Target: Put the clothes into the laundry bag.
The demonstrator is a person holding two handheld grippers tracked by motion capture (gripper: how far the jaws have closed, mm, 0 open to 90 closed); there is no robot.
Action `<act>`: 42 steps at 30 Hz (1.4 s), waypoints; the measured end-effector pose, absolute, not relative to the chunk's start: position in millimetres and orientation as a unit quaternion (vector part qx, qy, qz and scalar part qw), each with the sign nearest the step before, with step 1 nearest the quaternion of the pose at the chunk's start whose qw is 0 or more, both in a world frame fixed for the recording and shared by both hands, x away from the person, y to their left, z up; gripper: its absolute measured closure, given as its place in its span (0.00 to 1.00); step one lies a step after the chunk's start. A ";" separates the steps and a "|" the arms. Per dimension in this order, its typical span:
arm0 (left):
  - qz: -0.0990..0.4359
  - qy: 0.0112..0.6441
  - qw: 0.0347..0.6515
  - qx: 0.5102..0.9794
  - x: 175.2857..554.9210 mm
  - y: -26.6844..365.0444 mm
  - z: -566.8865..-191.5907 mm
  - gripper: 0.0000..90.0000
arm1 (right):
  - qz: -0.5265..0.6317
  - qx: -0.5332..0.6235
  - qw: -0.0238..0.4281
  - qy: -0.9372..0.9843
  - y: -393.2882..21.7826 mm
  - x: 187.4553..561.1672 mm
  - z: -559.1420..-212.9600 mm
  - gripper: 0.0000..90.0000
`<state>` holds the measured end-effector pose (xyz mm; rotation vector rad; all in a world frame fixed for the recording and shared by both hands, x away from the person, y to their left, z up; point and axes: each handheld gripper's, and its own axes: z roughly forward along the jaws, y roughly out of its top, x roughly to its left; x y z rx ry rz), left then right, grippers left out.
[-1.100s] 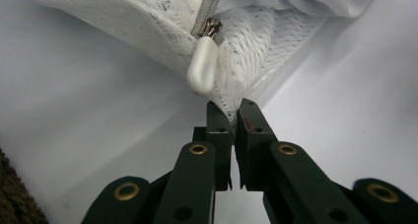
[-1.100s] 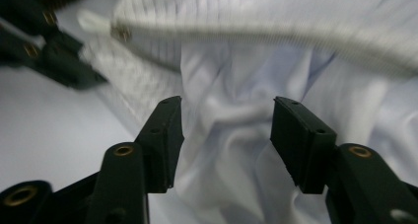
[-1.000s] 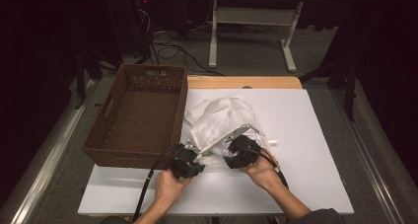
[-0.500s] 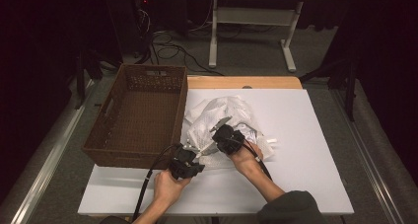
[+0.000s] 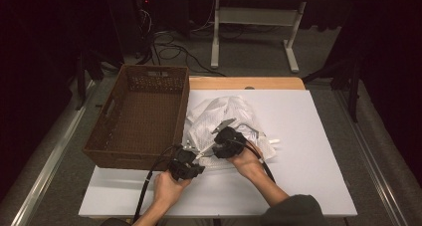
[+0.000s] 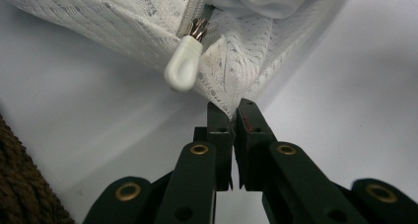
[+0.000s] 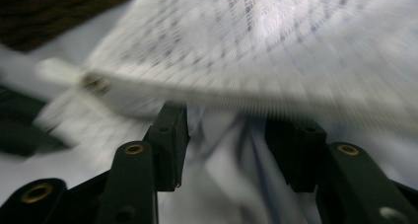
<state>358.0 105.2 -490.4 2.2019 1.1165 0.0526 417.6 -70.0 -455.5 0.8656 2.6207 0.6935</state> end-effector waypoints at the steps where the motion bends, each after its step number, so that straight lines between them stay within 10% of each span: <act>1: 0.020 0.427 0.329 0.842 357.8 105.3 -490.1 0.95 | 0.249 0.301 0.149 0.909 -75.4 411.0 -450.8 0.57; 14: 0.015 0.431 0.335 0.838 356.9 103.7 -491.3 0.93 | 0.218 0.319 0.147 0.910 -121.0 388.2 -465.5 0.52; 19: 0.022 0.426 0.326 0.843 355.6 100.6 -491.6 0.94 | 0.204 0.310 0.144 0.917 -103.2 410.4 -480.4 0.88; 25: 0.029 0.419 0.322 0.848 354.6 99.6 -488.2 0.96 | 0.229 0.322 0.159 0.905 -79.7 428.6 -472.8 0.96; 32: 0.035 0.419 0.316 0.850 354.2 100.5 -489.4 0.97 | 0.220 0.336 0.201 0.894 -57.4 446.8 -495.7 0.92; 37: 0.028 0.422 0.320 0.848 356.0 102.0 -491.5 0.95 | 0.232 0.325 0.169 0.901 -74.4 428.5 -478.3 0.64; 42: 0.029 0.424 0.321 0.846 356.0 101.8 -491.6 0.95 | 0.268 0.331 0.165 0.890 -111.4 404.6 -458.4 0.59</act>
